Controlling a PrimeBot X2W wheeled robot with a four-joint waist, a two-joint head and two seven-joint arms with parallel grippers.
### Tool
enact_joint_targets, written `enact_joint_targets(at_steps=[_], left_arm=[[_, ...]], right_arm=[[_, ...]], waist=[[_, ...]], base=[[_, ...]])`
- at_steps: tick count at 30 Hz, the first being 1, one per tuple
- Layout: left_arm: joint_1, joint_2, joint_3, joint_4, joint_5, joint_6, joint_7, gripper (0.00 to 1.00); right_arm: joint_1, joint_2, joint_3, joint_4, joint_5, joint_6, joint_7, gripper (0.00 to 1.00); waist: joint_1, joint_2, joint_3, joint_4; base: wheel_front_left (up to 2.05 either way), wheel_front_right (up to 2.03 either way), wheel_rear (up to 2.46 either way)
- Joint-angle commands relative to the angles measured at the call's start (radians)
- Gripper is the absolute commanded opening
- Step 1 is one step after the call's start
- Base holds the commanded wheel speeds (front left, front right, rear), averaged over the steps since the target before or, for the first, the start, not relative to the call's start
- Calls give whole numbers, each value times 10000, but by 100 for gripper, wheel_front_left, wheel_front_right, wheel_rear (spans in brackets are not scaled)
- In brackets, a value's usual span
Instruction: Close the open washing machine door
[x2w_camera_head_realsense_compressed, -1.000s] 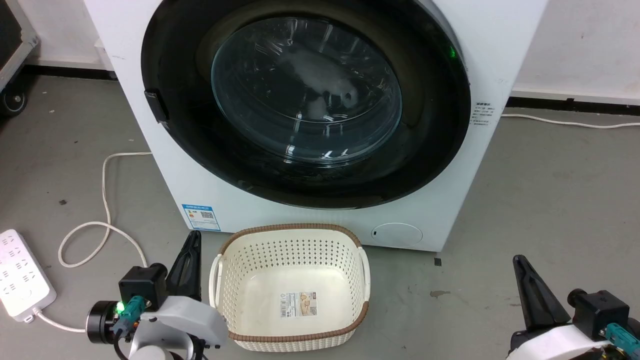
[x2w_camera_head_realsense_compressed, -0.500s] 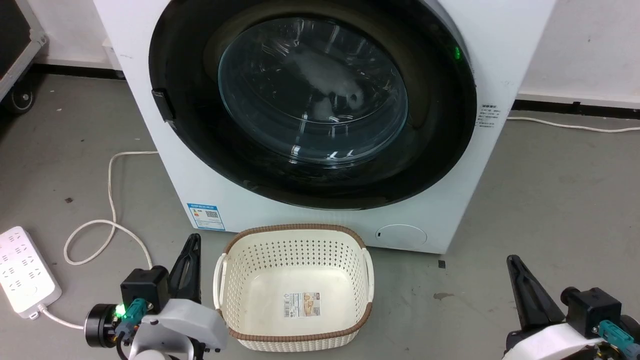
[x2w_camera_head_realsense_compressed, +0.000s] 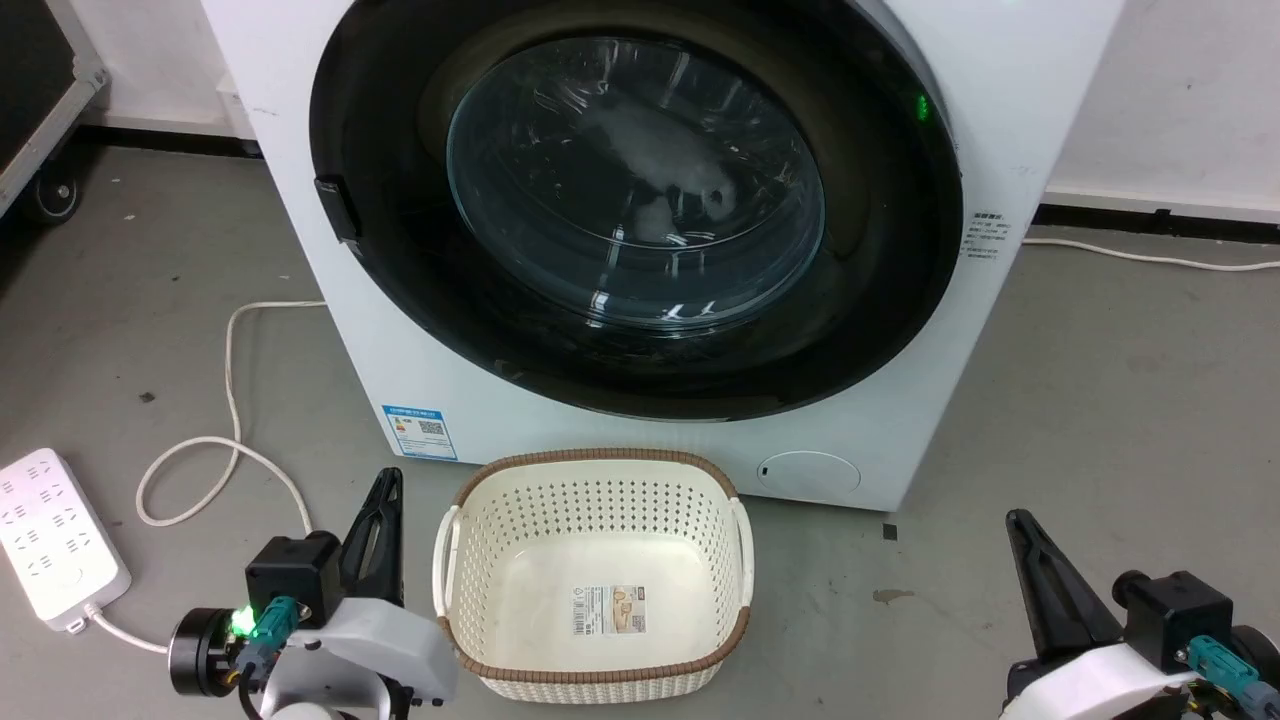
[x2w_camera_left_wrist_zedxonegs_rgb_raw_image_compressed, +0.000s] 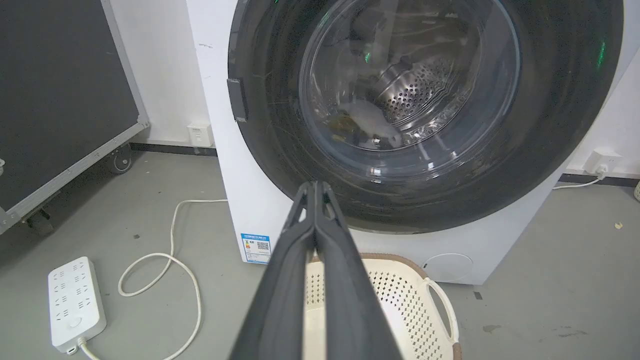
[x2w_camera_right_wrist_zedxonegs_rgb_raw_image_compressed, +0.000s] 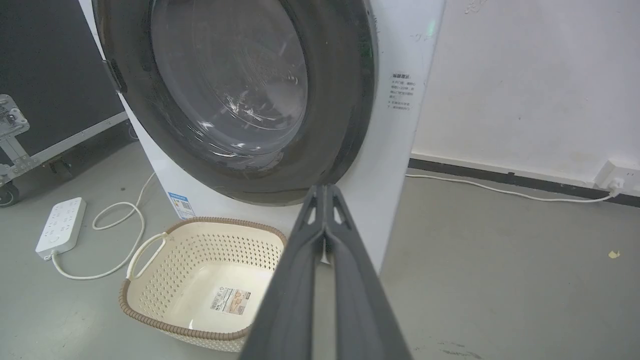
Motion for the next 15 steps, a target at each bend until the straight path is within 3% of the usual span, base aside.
enact_joint_targets(at_steps=[1,15], left_arm=[[185,-23,33,-96,102,47,37,0],[349,-101,95,-407,349,98,280,0]], right_arm=[[-124,-18,43,-87,-91,-4,37,0],[-155,-22,153,-183,-182,-4,227,0]], waist=[[0,-1,-3,10],[0,-1,-29,113]], base=[[0,0,0],[0,0,0]])
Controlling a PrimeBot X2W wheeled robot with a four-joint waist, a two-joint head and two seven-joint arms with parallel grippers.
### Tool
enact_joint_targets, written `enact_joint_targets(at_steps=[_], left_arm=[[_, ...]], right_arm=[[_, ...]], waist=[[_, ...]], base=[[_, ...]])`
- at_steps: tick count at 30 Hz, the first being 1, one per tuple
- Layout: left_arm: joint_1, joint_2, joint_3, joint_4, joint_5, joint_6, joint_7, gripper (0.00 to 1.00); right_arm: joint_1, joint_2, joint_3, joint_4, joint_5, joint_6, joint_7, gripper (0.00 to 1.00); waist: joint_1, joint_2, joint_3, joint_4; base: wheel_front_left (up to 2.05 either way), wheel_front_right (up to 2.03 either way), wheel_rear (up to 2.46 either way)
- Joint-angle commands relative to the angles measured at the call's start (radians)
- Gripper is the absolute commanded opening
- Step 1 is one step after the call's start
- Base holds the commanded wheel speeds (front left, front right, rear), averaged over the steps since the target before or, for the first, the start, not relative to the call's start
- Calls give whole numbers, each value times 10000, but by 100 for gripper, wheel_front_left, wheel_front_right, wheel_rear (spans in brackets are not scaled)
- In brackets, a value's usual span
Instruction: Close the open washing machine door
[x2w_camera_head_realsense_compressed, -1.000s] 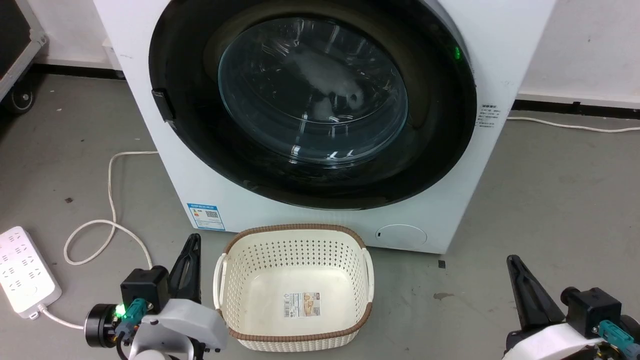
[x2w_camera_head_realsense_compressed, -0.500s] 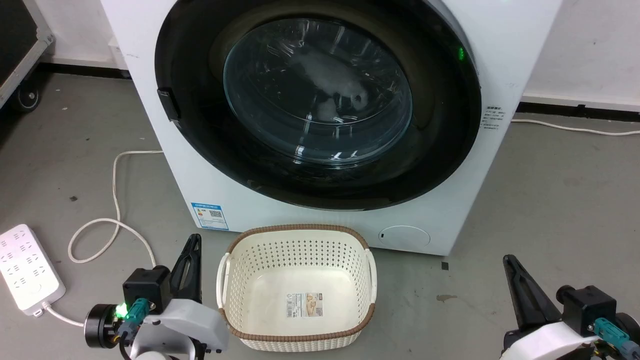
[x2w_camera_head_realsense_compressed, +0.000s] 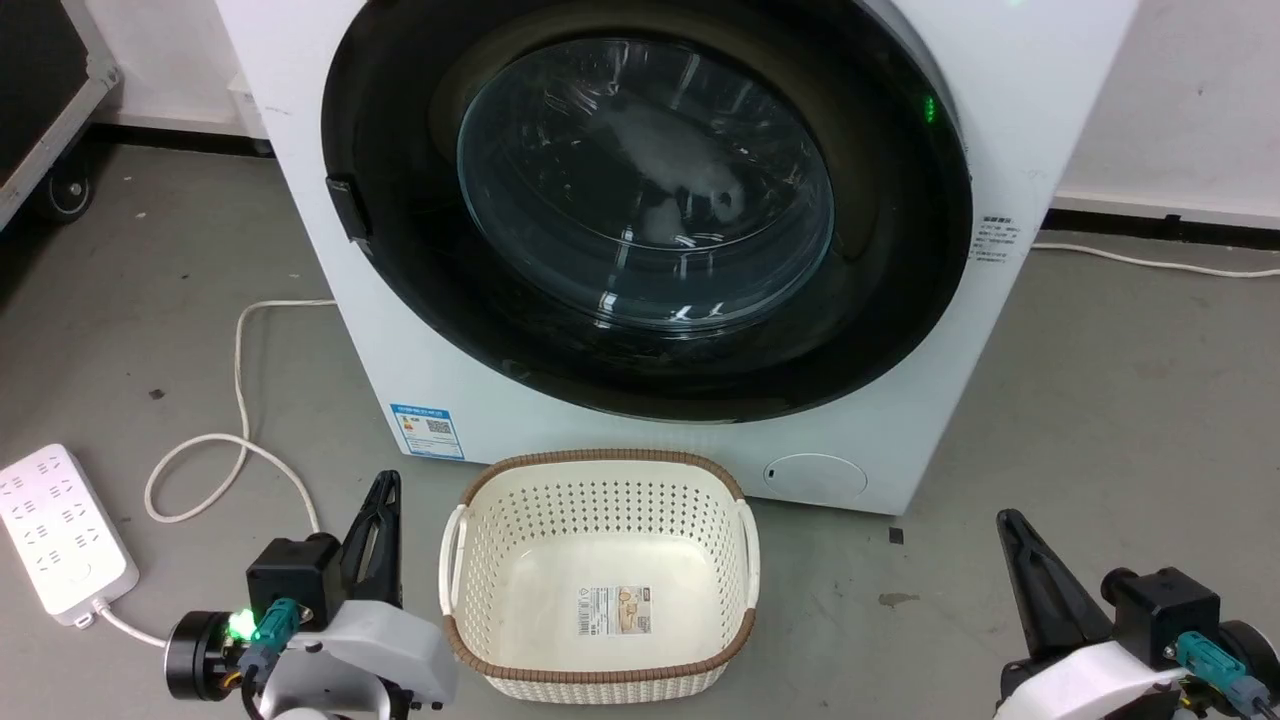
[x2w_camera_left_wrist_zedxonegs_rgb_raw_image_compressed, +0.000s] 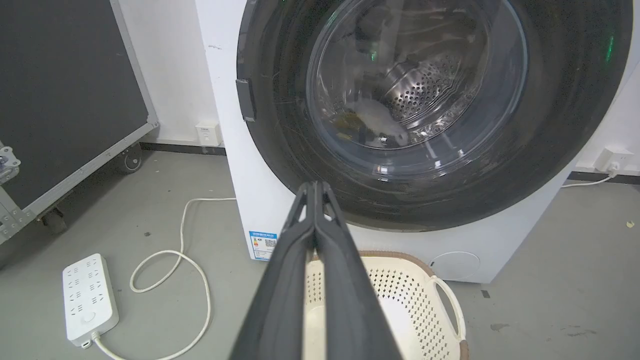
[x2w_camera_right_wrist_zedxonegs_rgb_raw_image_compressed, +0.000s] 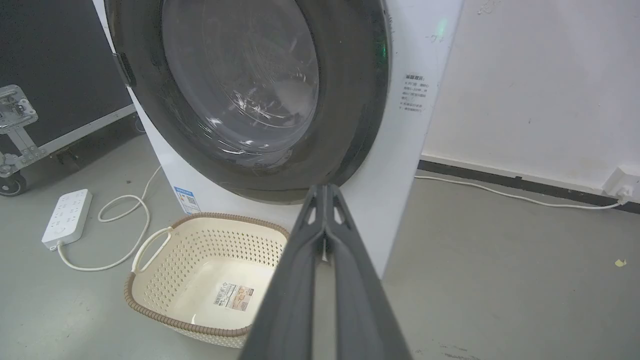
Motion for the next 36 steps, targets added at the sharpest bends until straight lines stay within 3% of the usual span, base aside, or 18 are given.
enact_joint_targets(at_steps=[1,36], left_arm=[[191,-24,19,-95,120,27,42,0],[622,-228,181,-913,772,163,682,0]], right_arm=[[-152,-23,37,-92,-46,-5,49,0],[-236,-34,328,-343,-284,-7,549,0]], waist=[[0,0,-3,11],[0,0,-71,283]], base=[[0,0,0],[0,0,0]])
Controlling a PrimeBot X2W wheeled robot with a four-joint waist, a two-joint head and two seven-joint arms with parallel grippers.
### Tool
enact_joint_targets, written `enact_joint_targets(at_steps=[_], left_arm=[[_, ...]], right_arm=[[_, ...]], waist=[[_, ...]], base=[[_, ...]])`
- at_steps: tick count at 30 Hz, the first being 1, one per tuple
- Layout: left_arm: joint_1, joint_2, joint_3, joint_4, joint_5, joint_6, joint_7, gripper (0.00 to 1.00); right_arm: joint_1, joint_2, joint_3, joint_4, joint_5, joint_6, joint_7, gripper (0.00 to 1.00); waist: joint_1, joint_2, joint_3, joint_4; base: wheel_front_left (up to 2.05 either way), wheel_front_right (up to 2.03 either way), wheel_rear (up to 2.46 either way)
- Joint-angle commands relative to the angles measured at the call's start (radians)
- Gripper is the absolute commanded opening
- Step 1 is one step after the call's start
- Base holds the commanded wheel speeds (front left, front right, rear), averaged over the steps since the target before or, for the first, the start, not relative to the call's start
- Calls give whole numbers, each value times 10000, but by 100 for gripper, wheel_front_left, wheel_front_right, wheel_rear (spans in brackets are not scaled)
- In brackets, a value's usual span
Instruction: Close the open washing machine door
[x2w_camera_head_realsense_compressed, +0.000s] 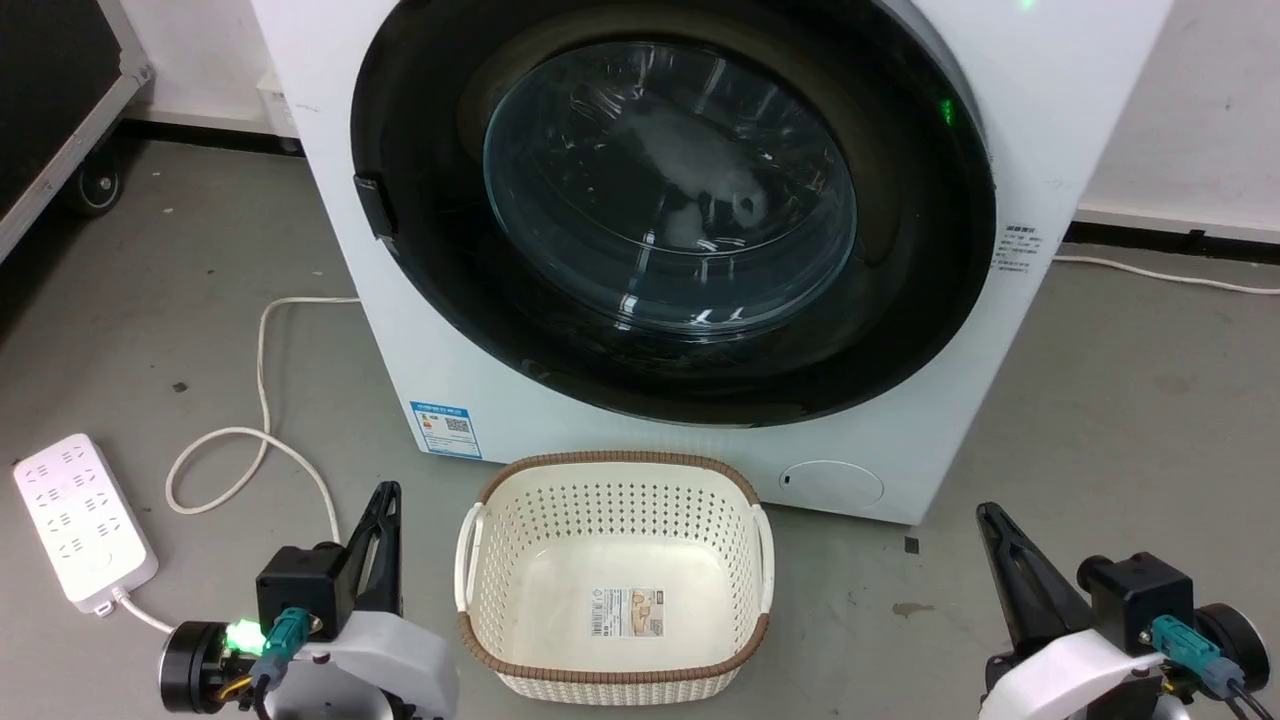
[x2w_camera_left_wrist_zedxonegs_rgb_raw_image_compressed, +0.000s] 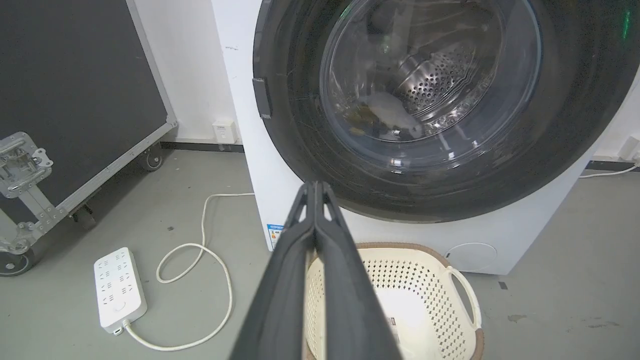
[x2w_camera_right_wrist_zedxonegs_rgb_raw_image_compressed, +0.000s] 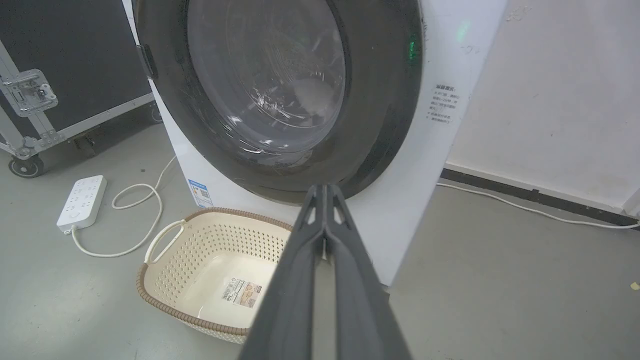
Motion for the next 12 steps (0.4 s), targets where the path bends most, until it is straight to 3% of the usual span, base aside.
enact_joint_targets(at_steps=[1,12], left_arm=[[193,-28,53,-112,131,65,78,0],[319,-87,101,-350,321,105,264,0]], right_arm=[[-128,-34,41,-87,-81,-7,43,0],[-152,-37,126,-160,-151,-7,189,0]], waist=[[0,0,-4,14],[0,0,-24,93]], base=[[0,0,0],[0,0,0]])
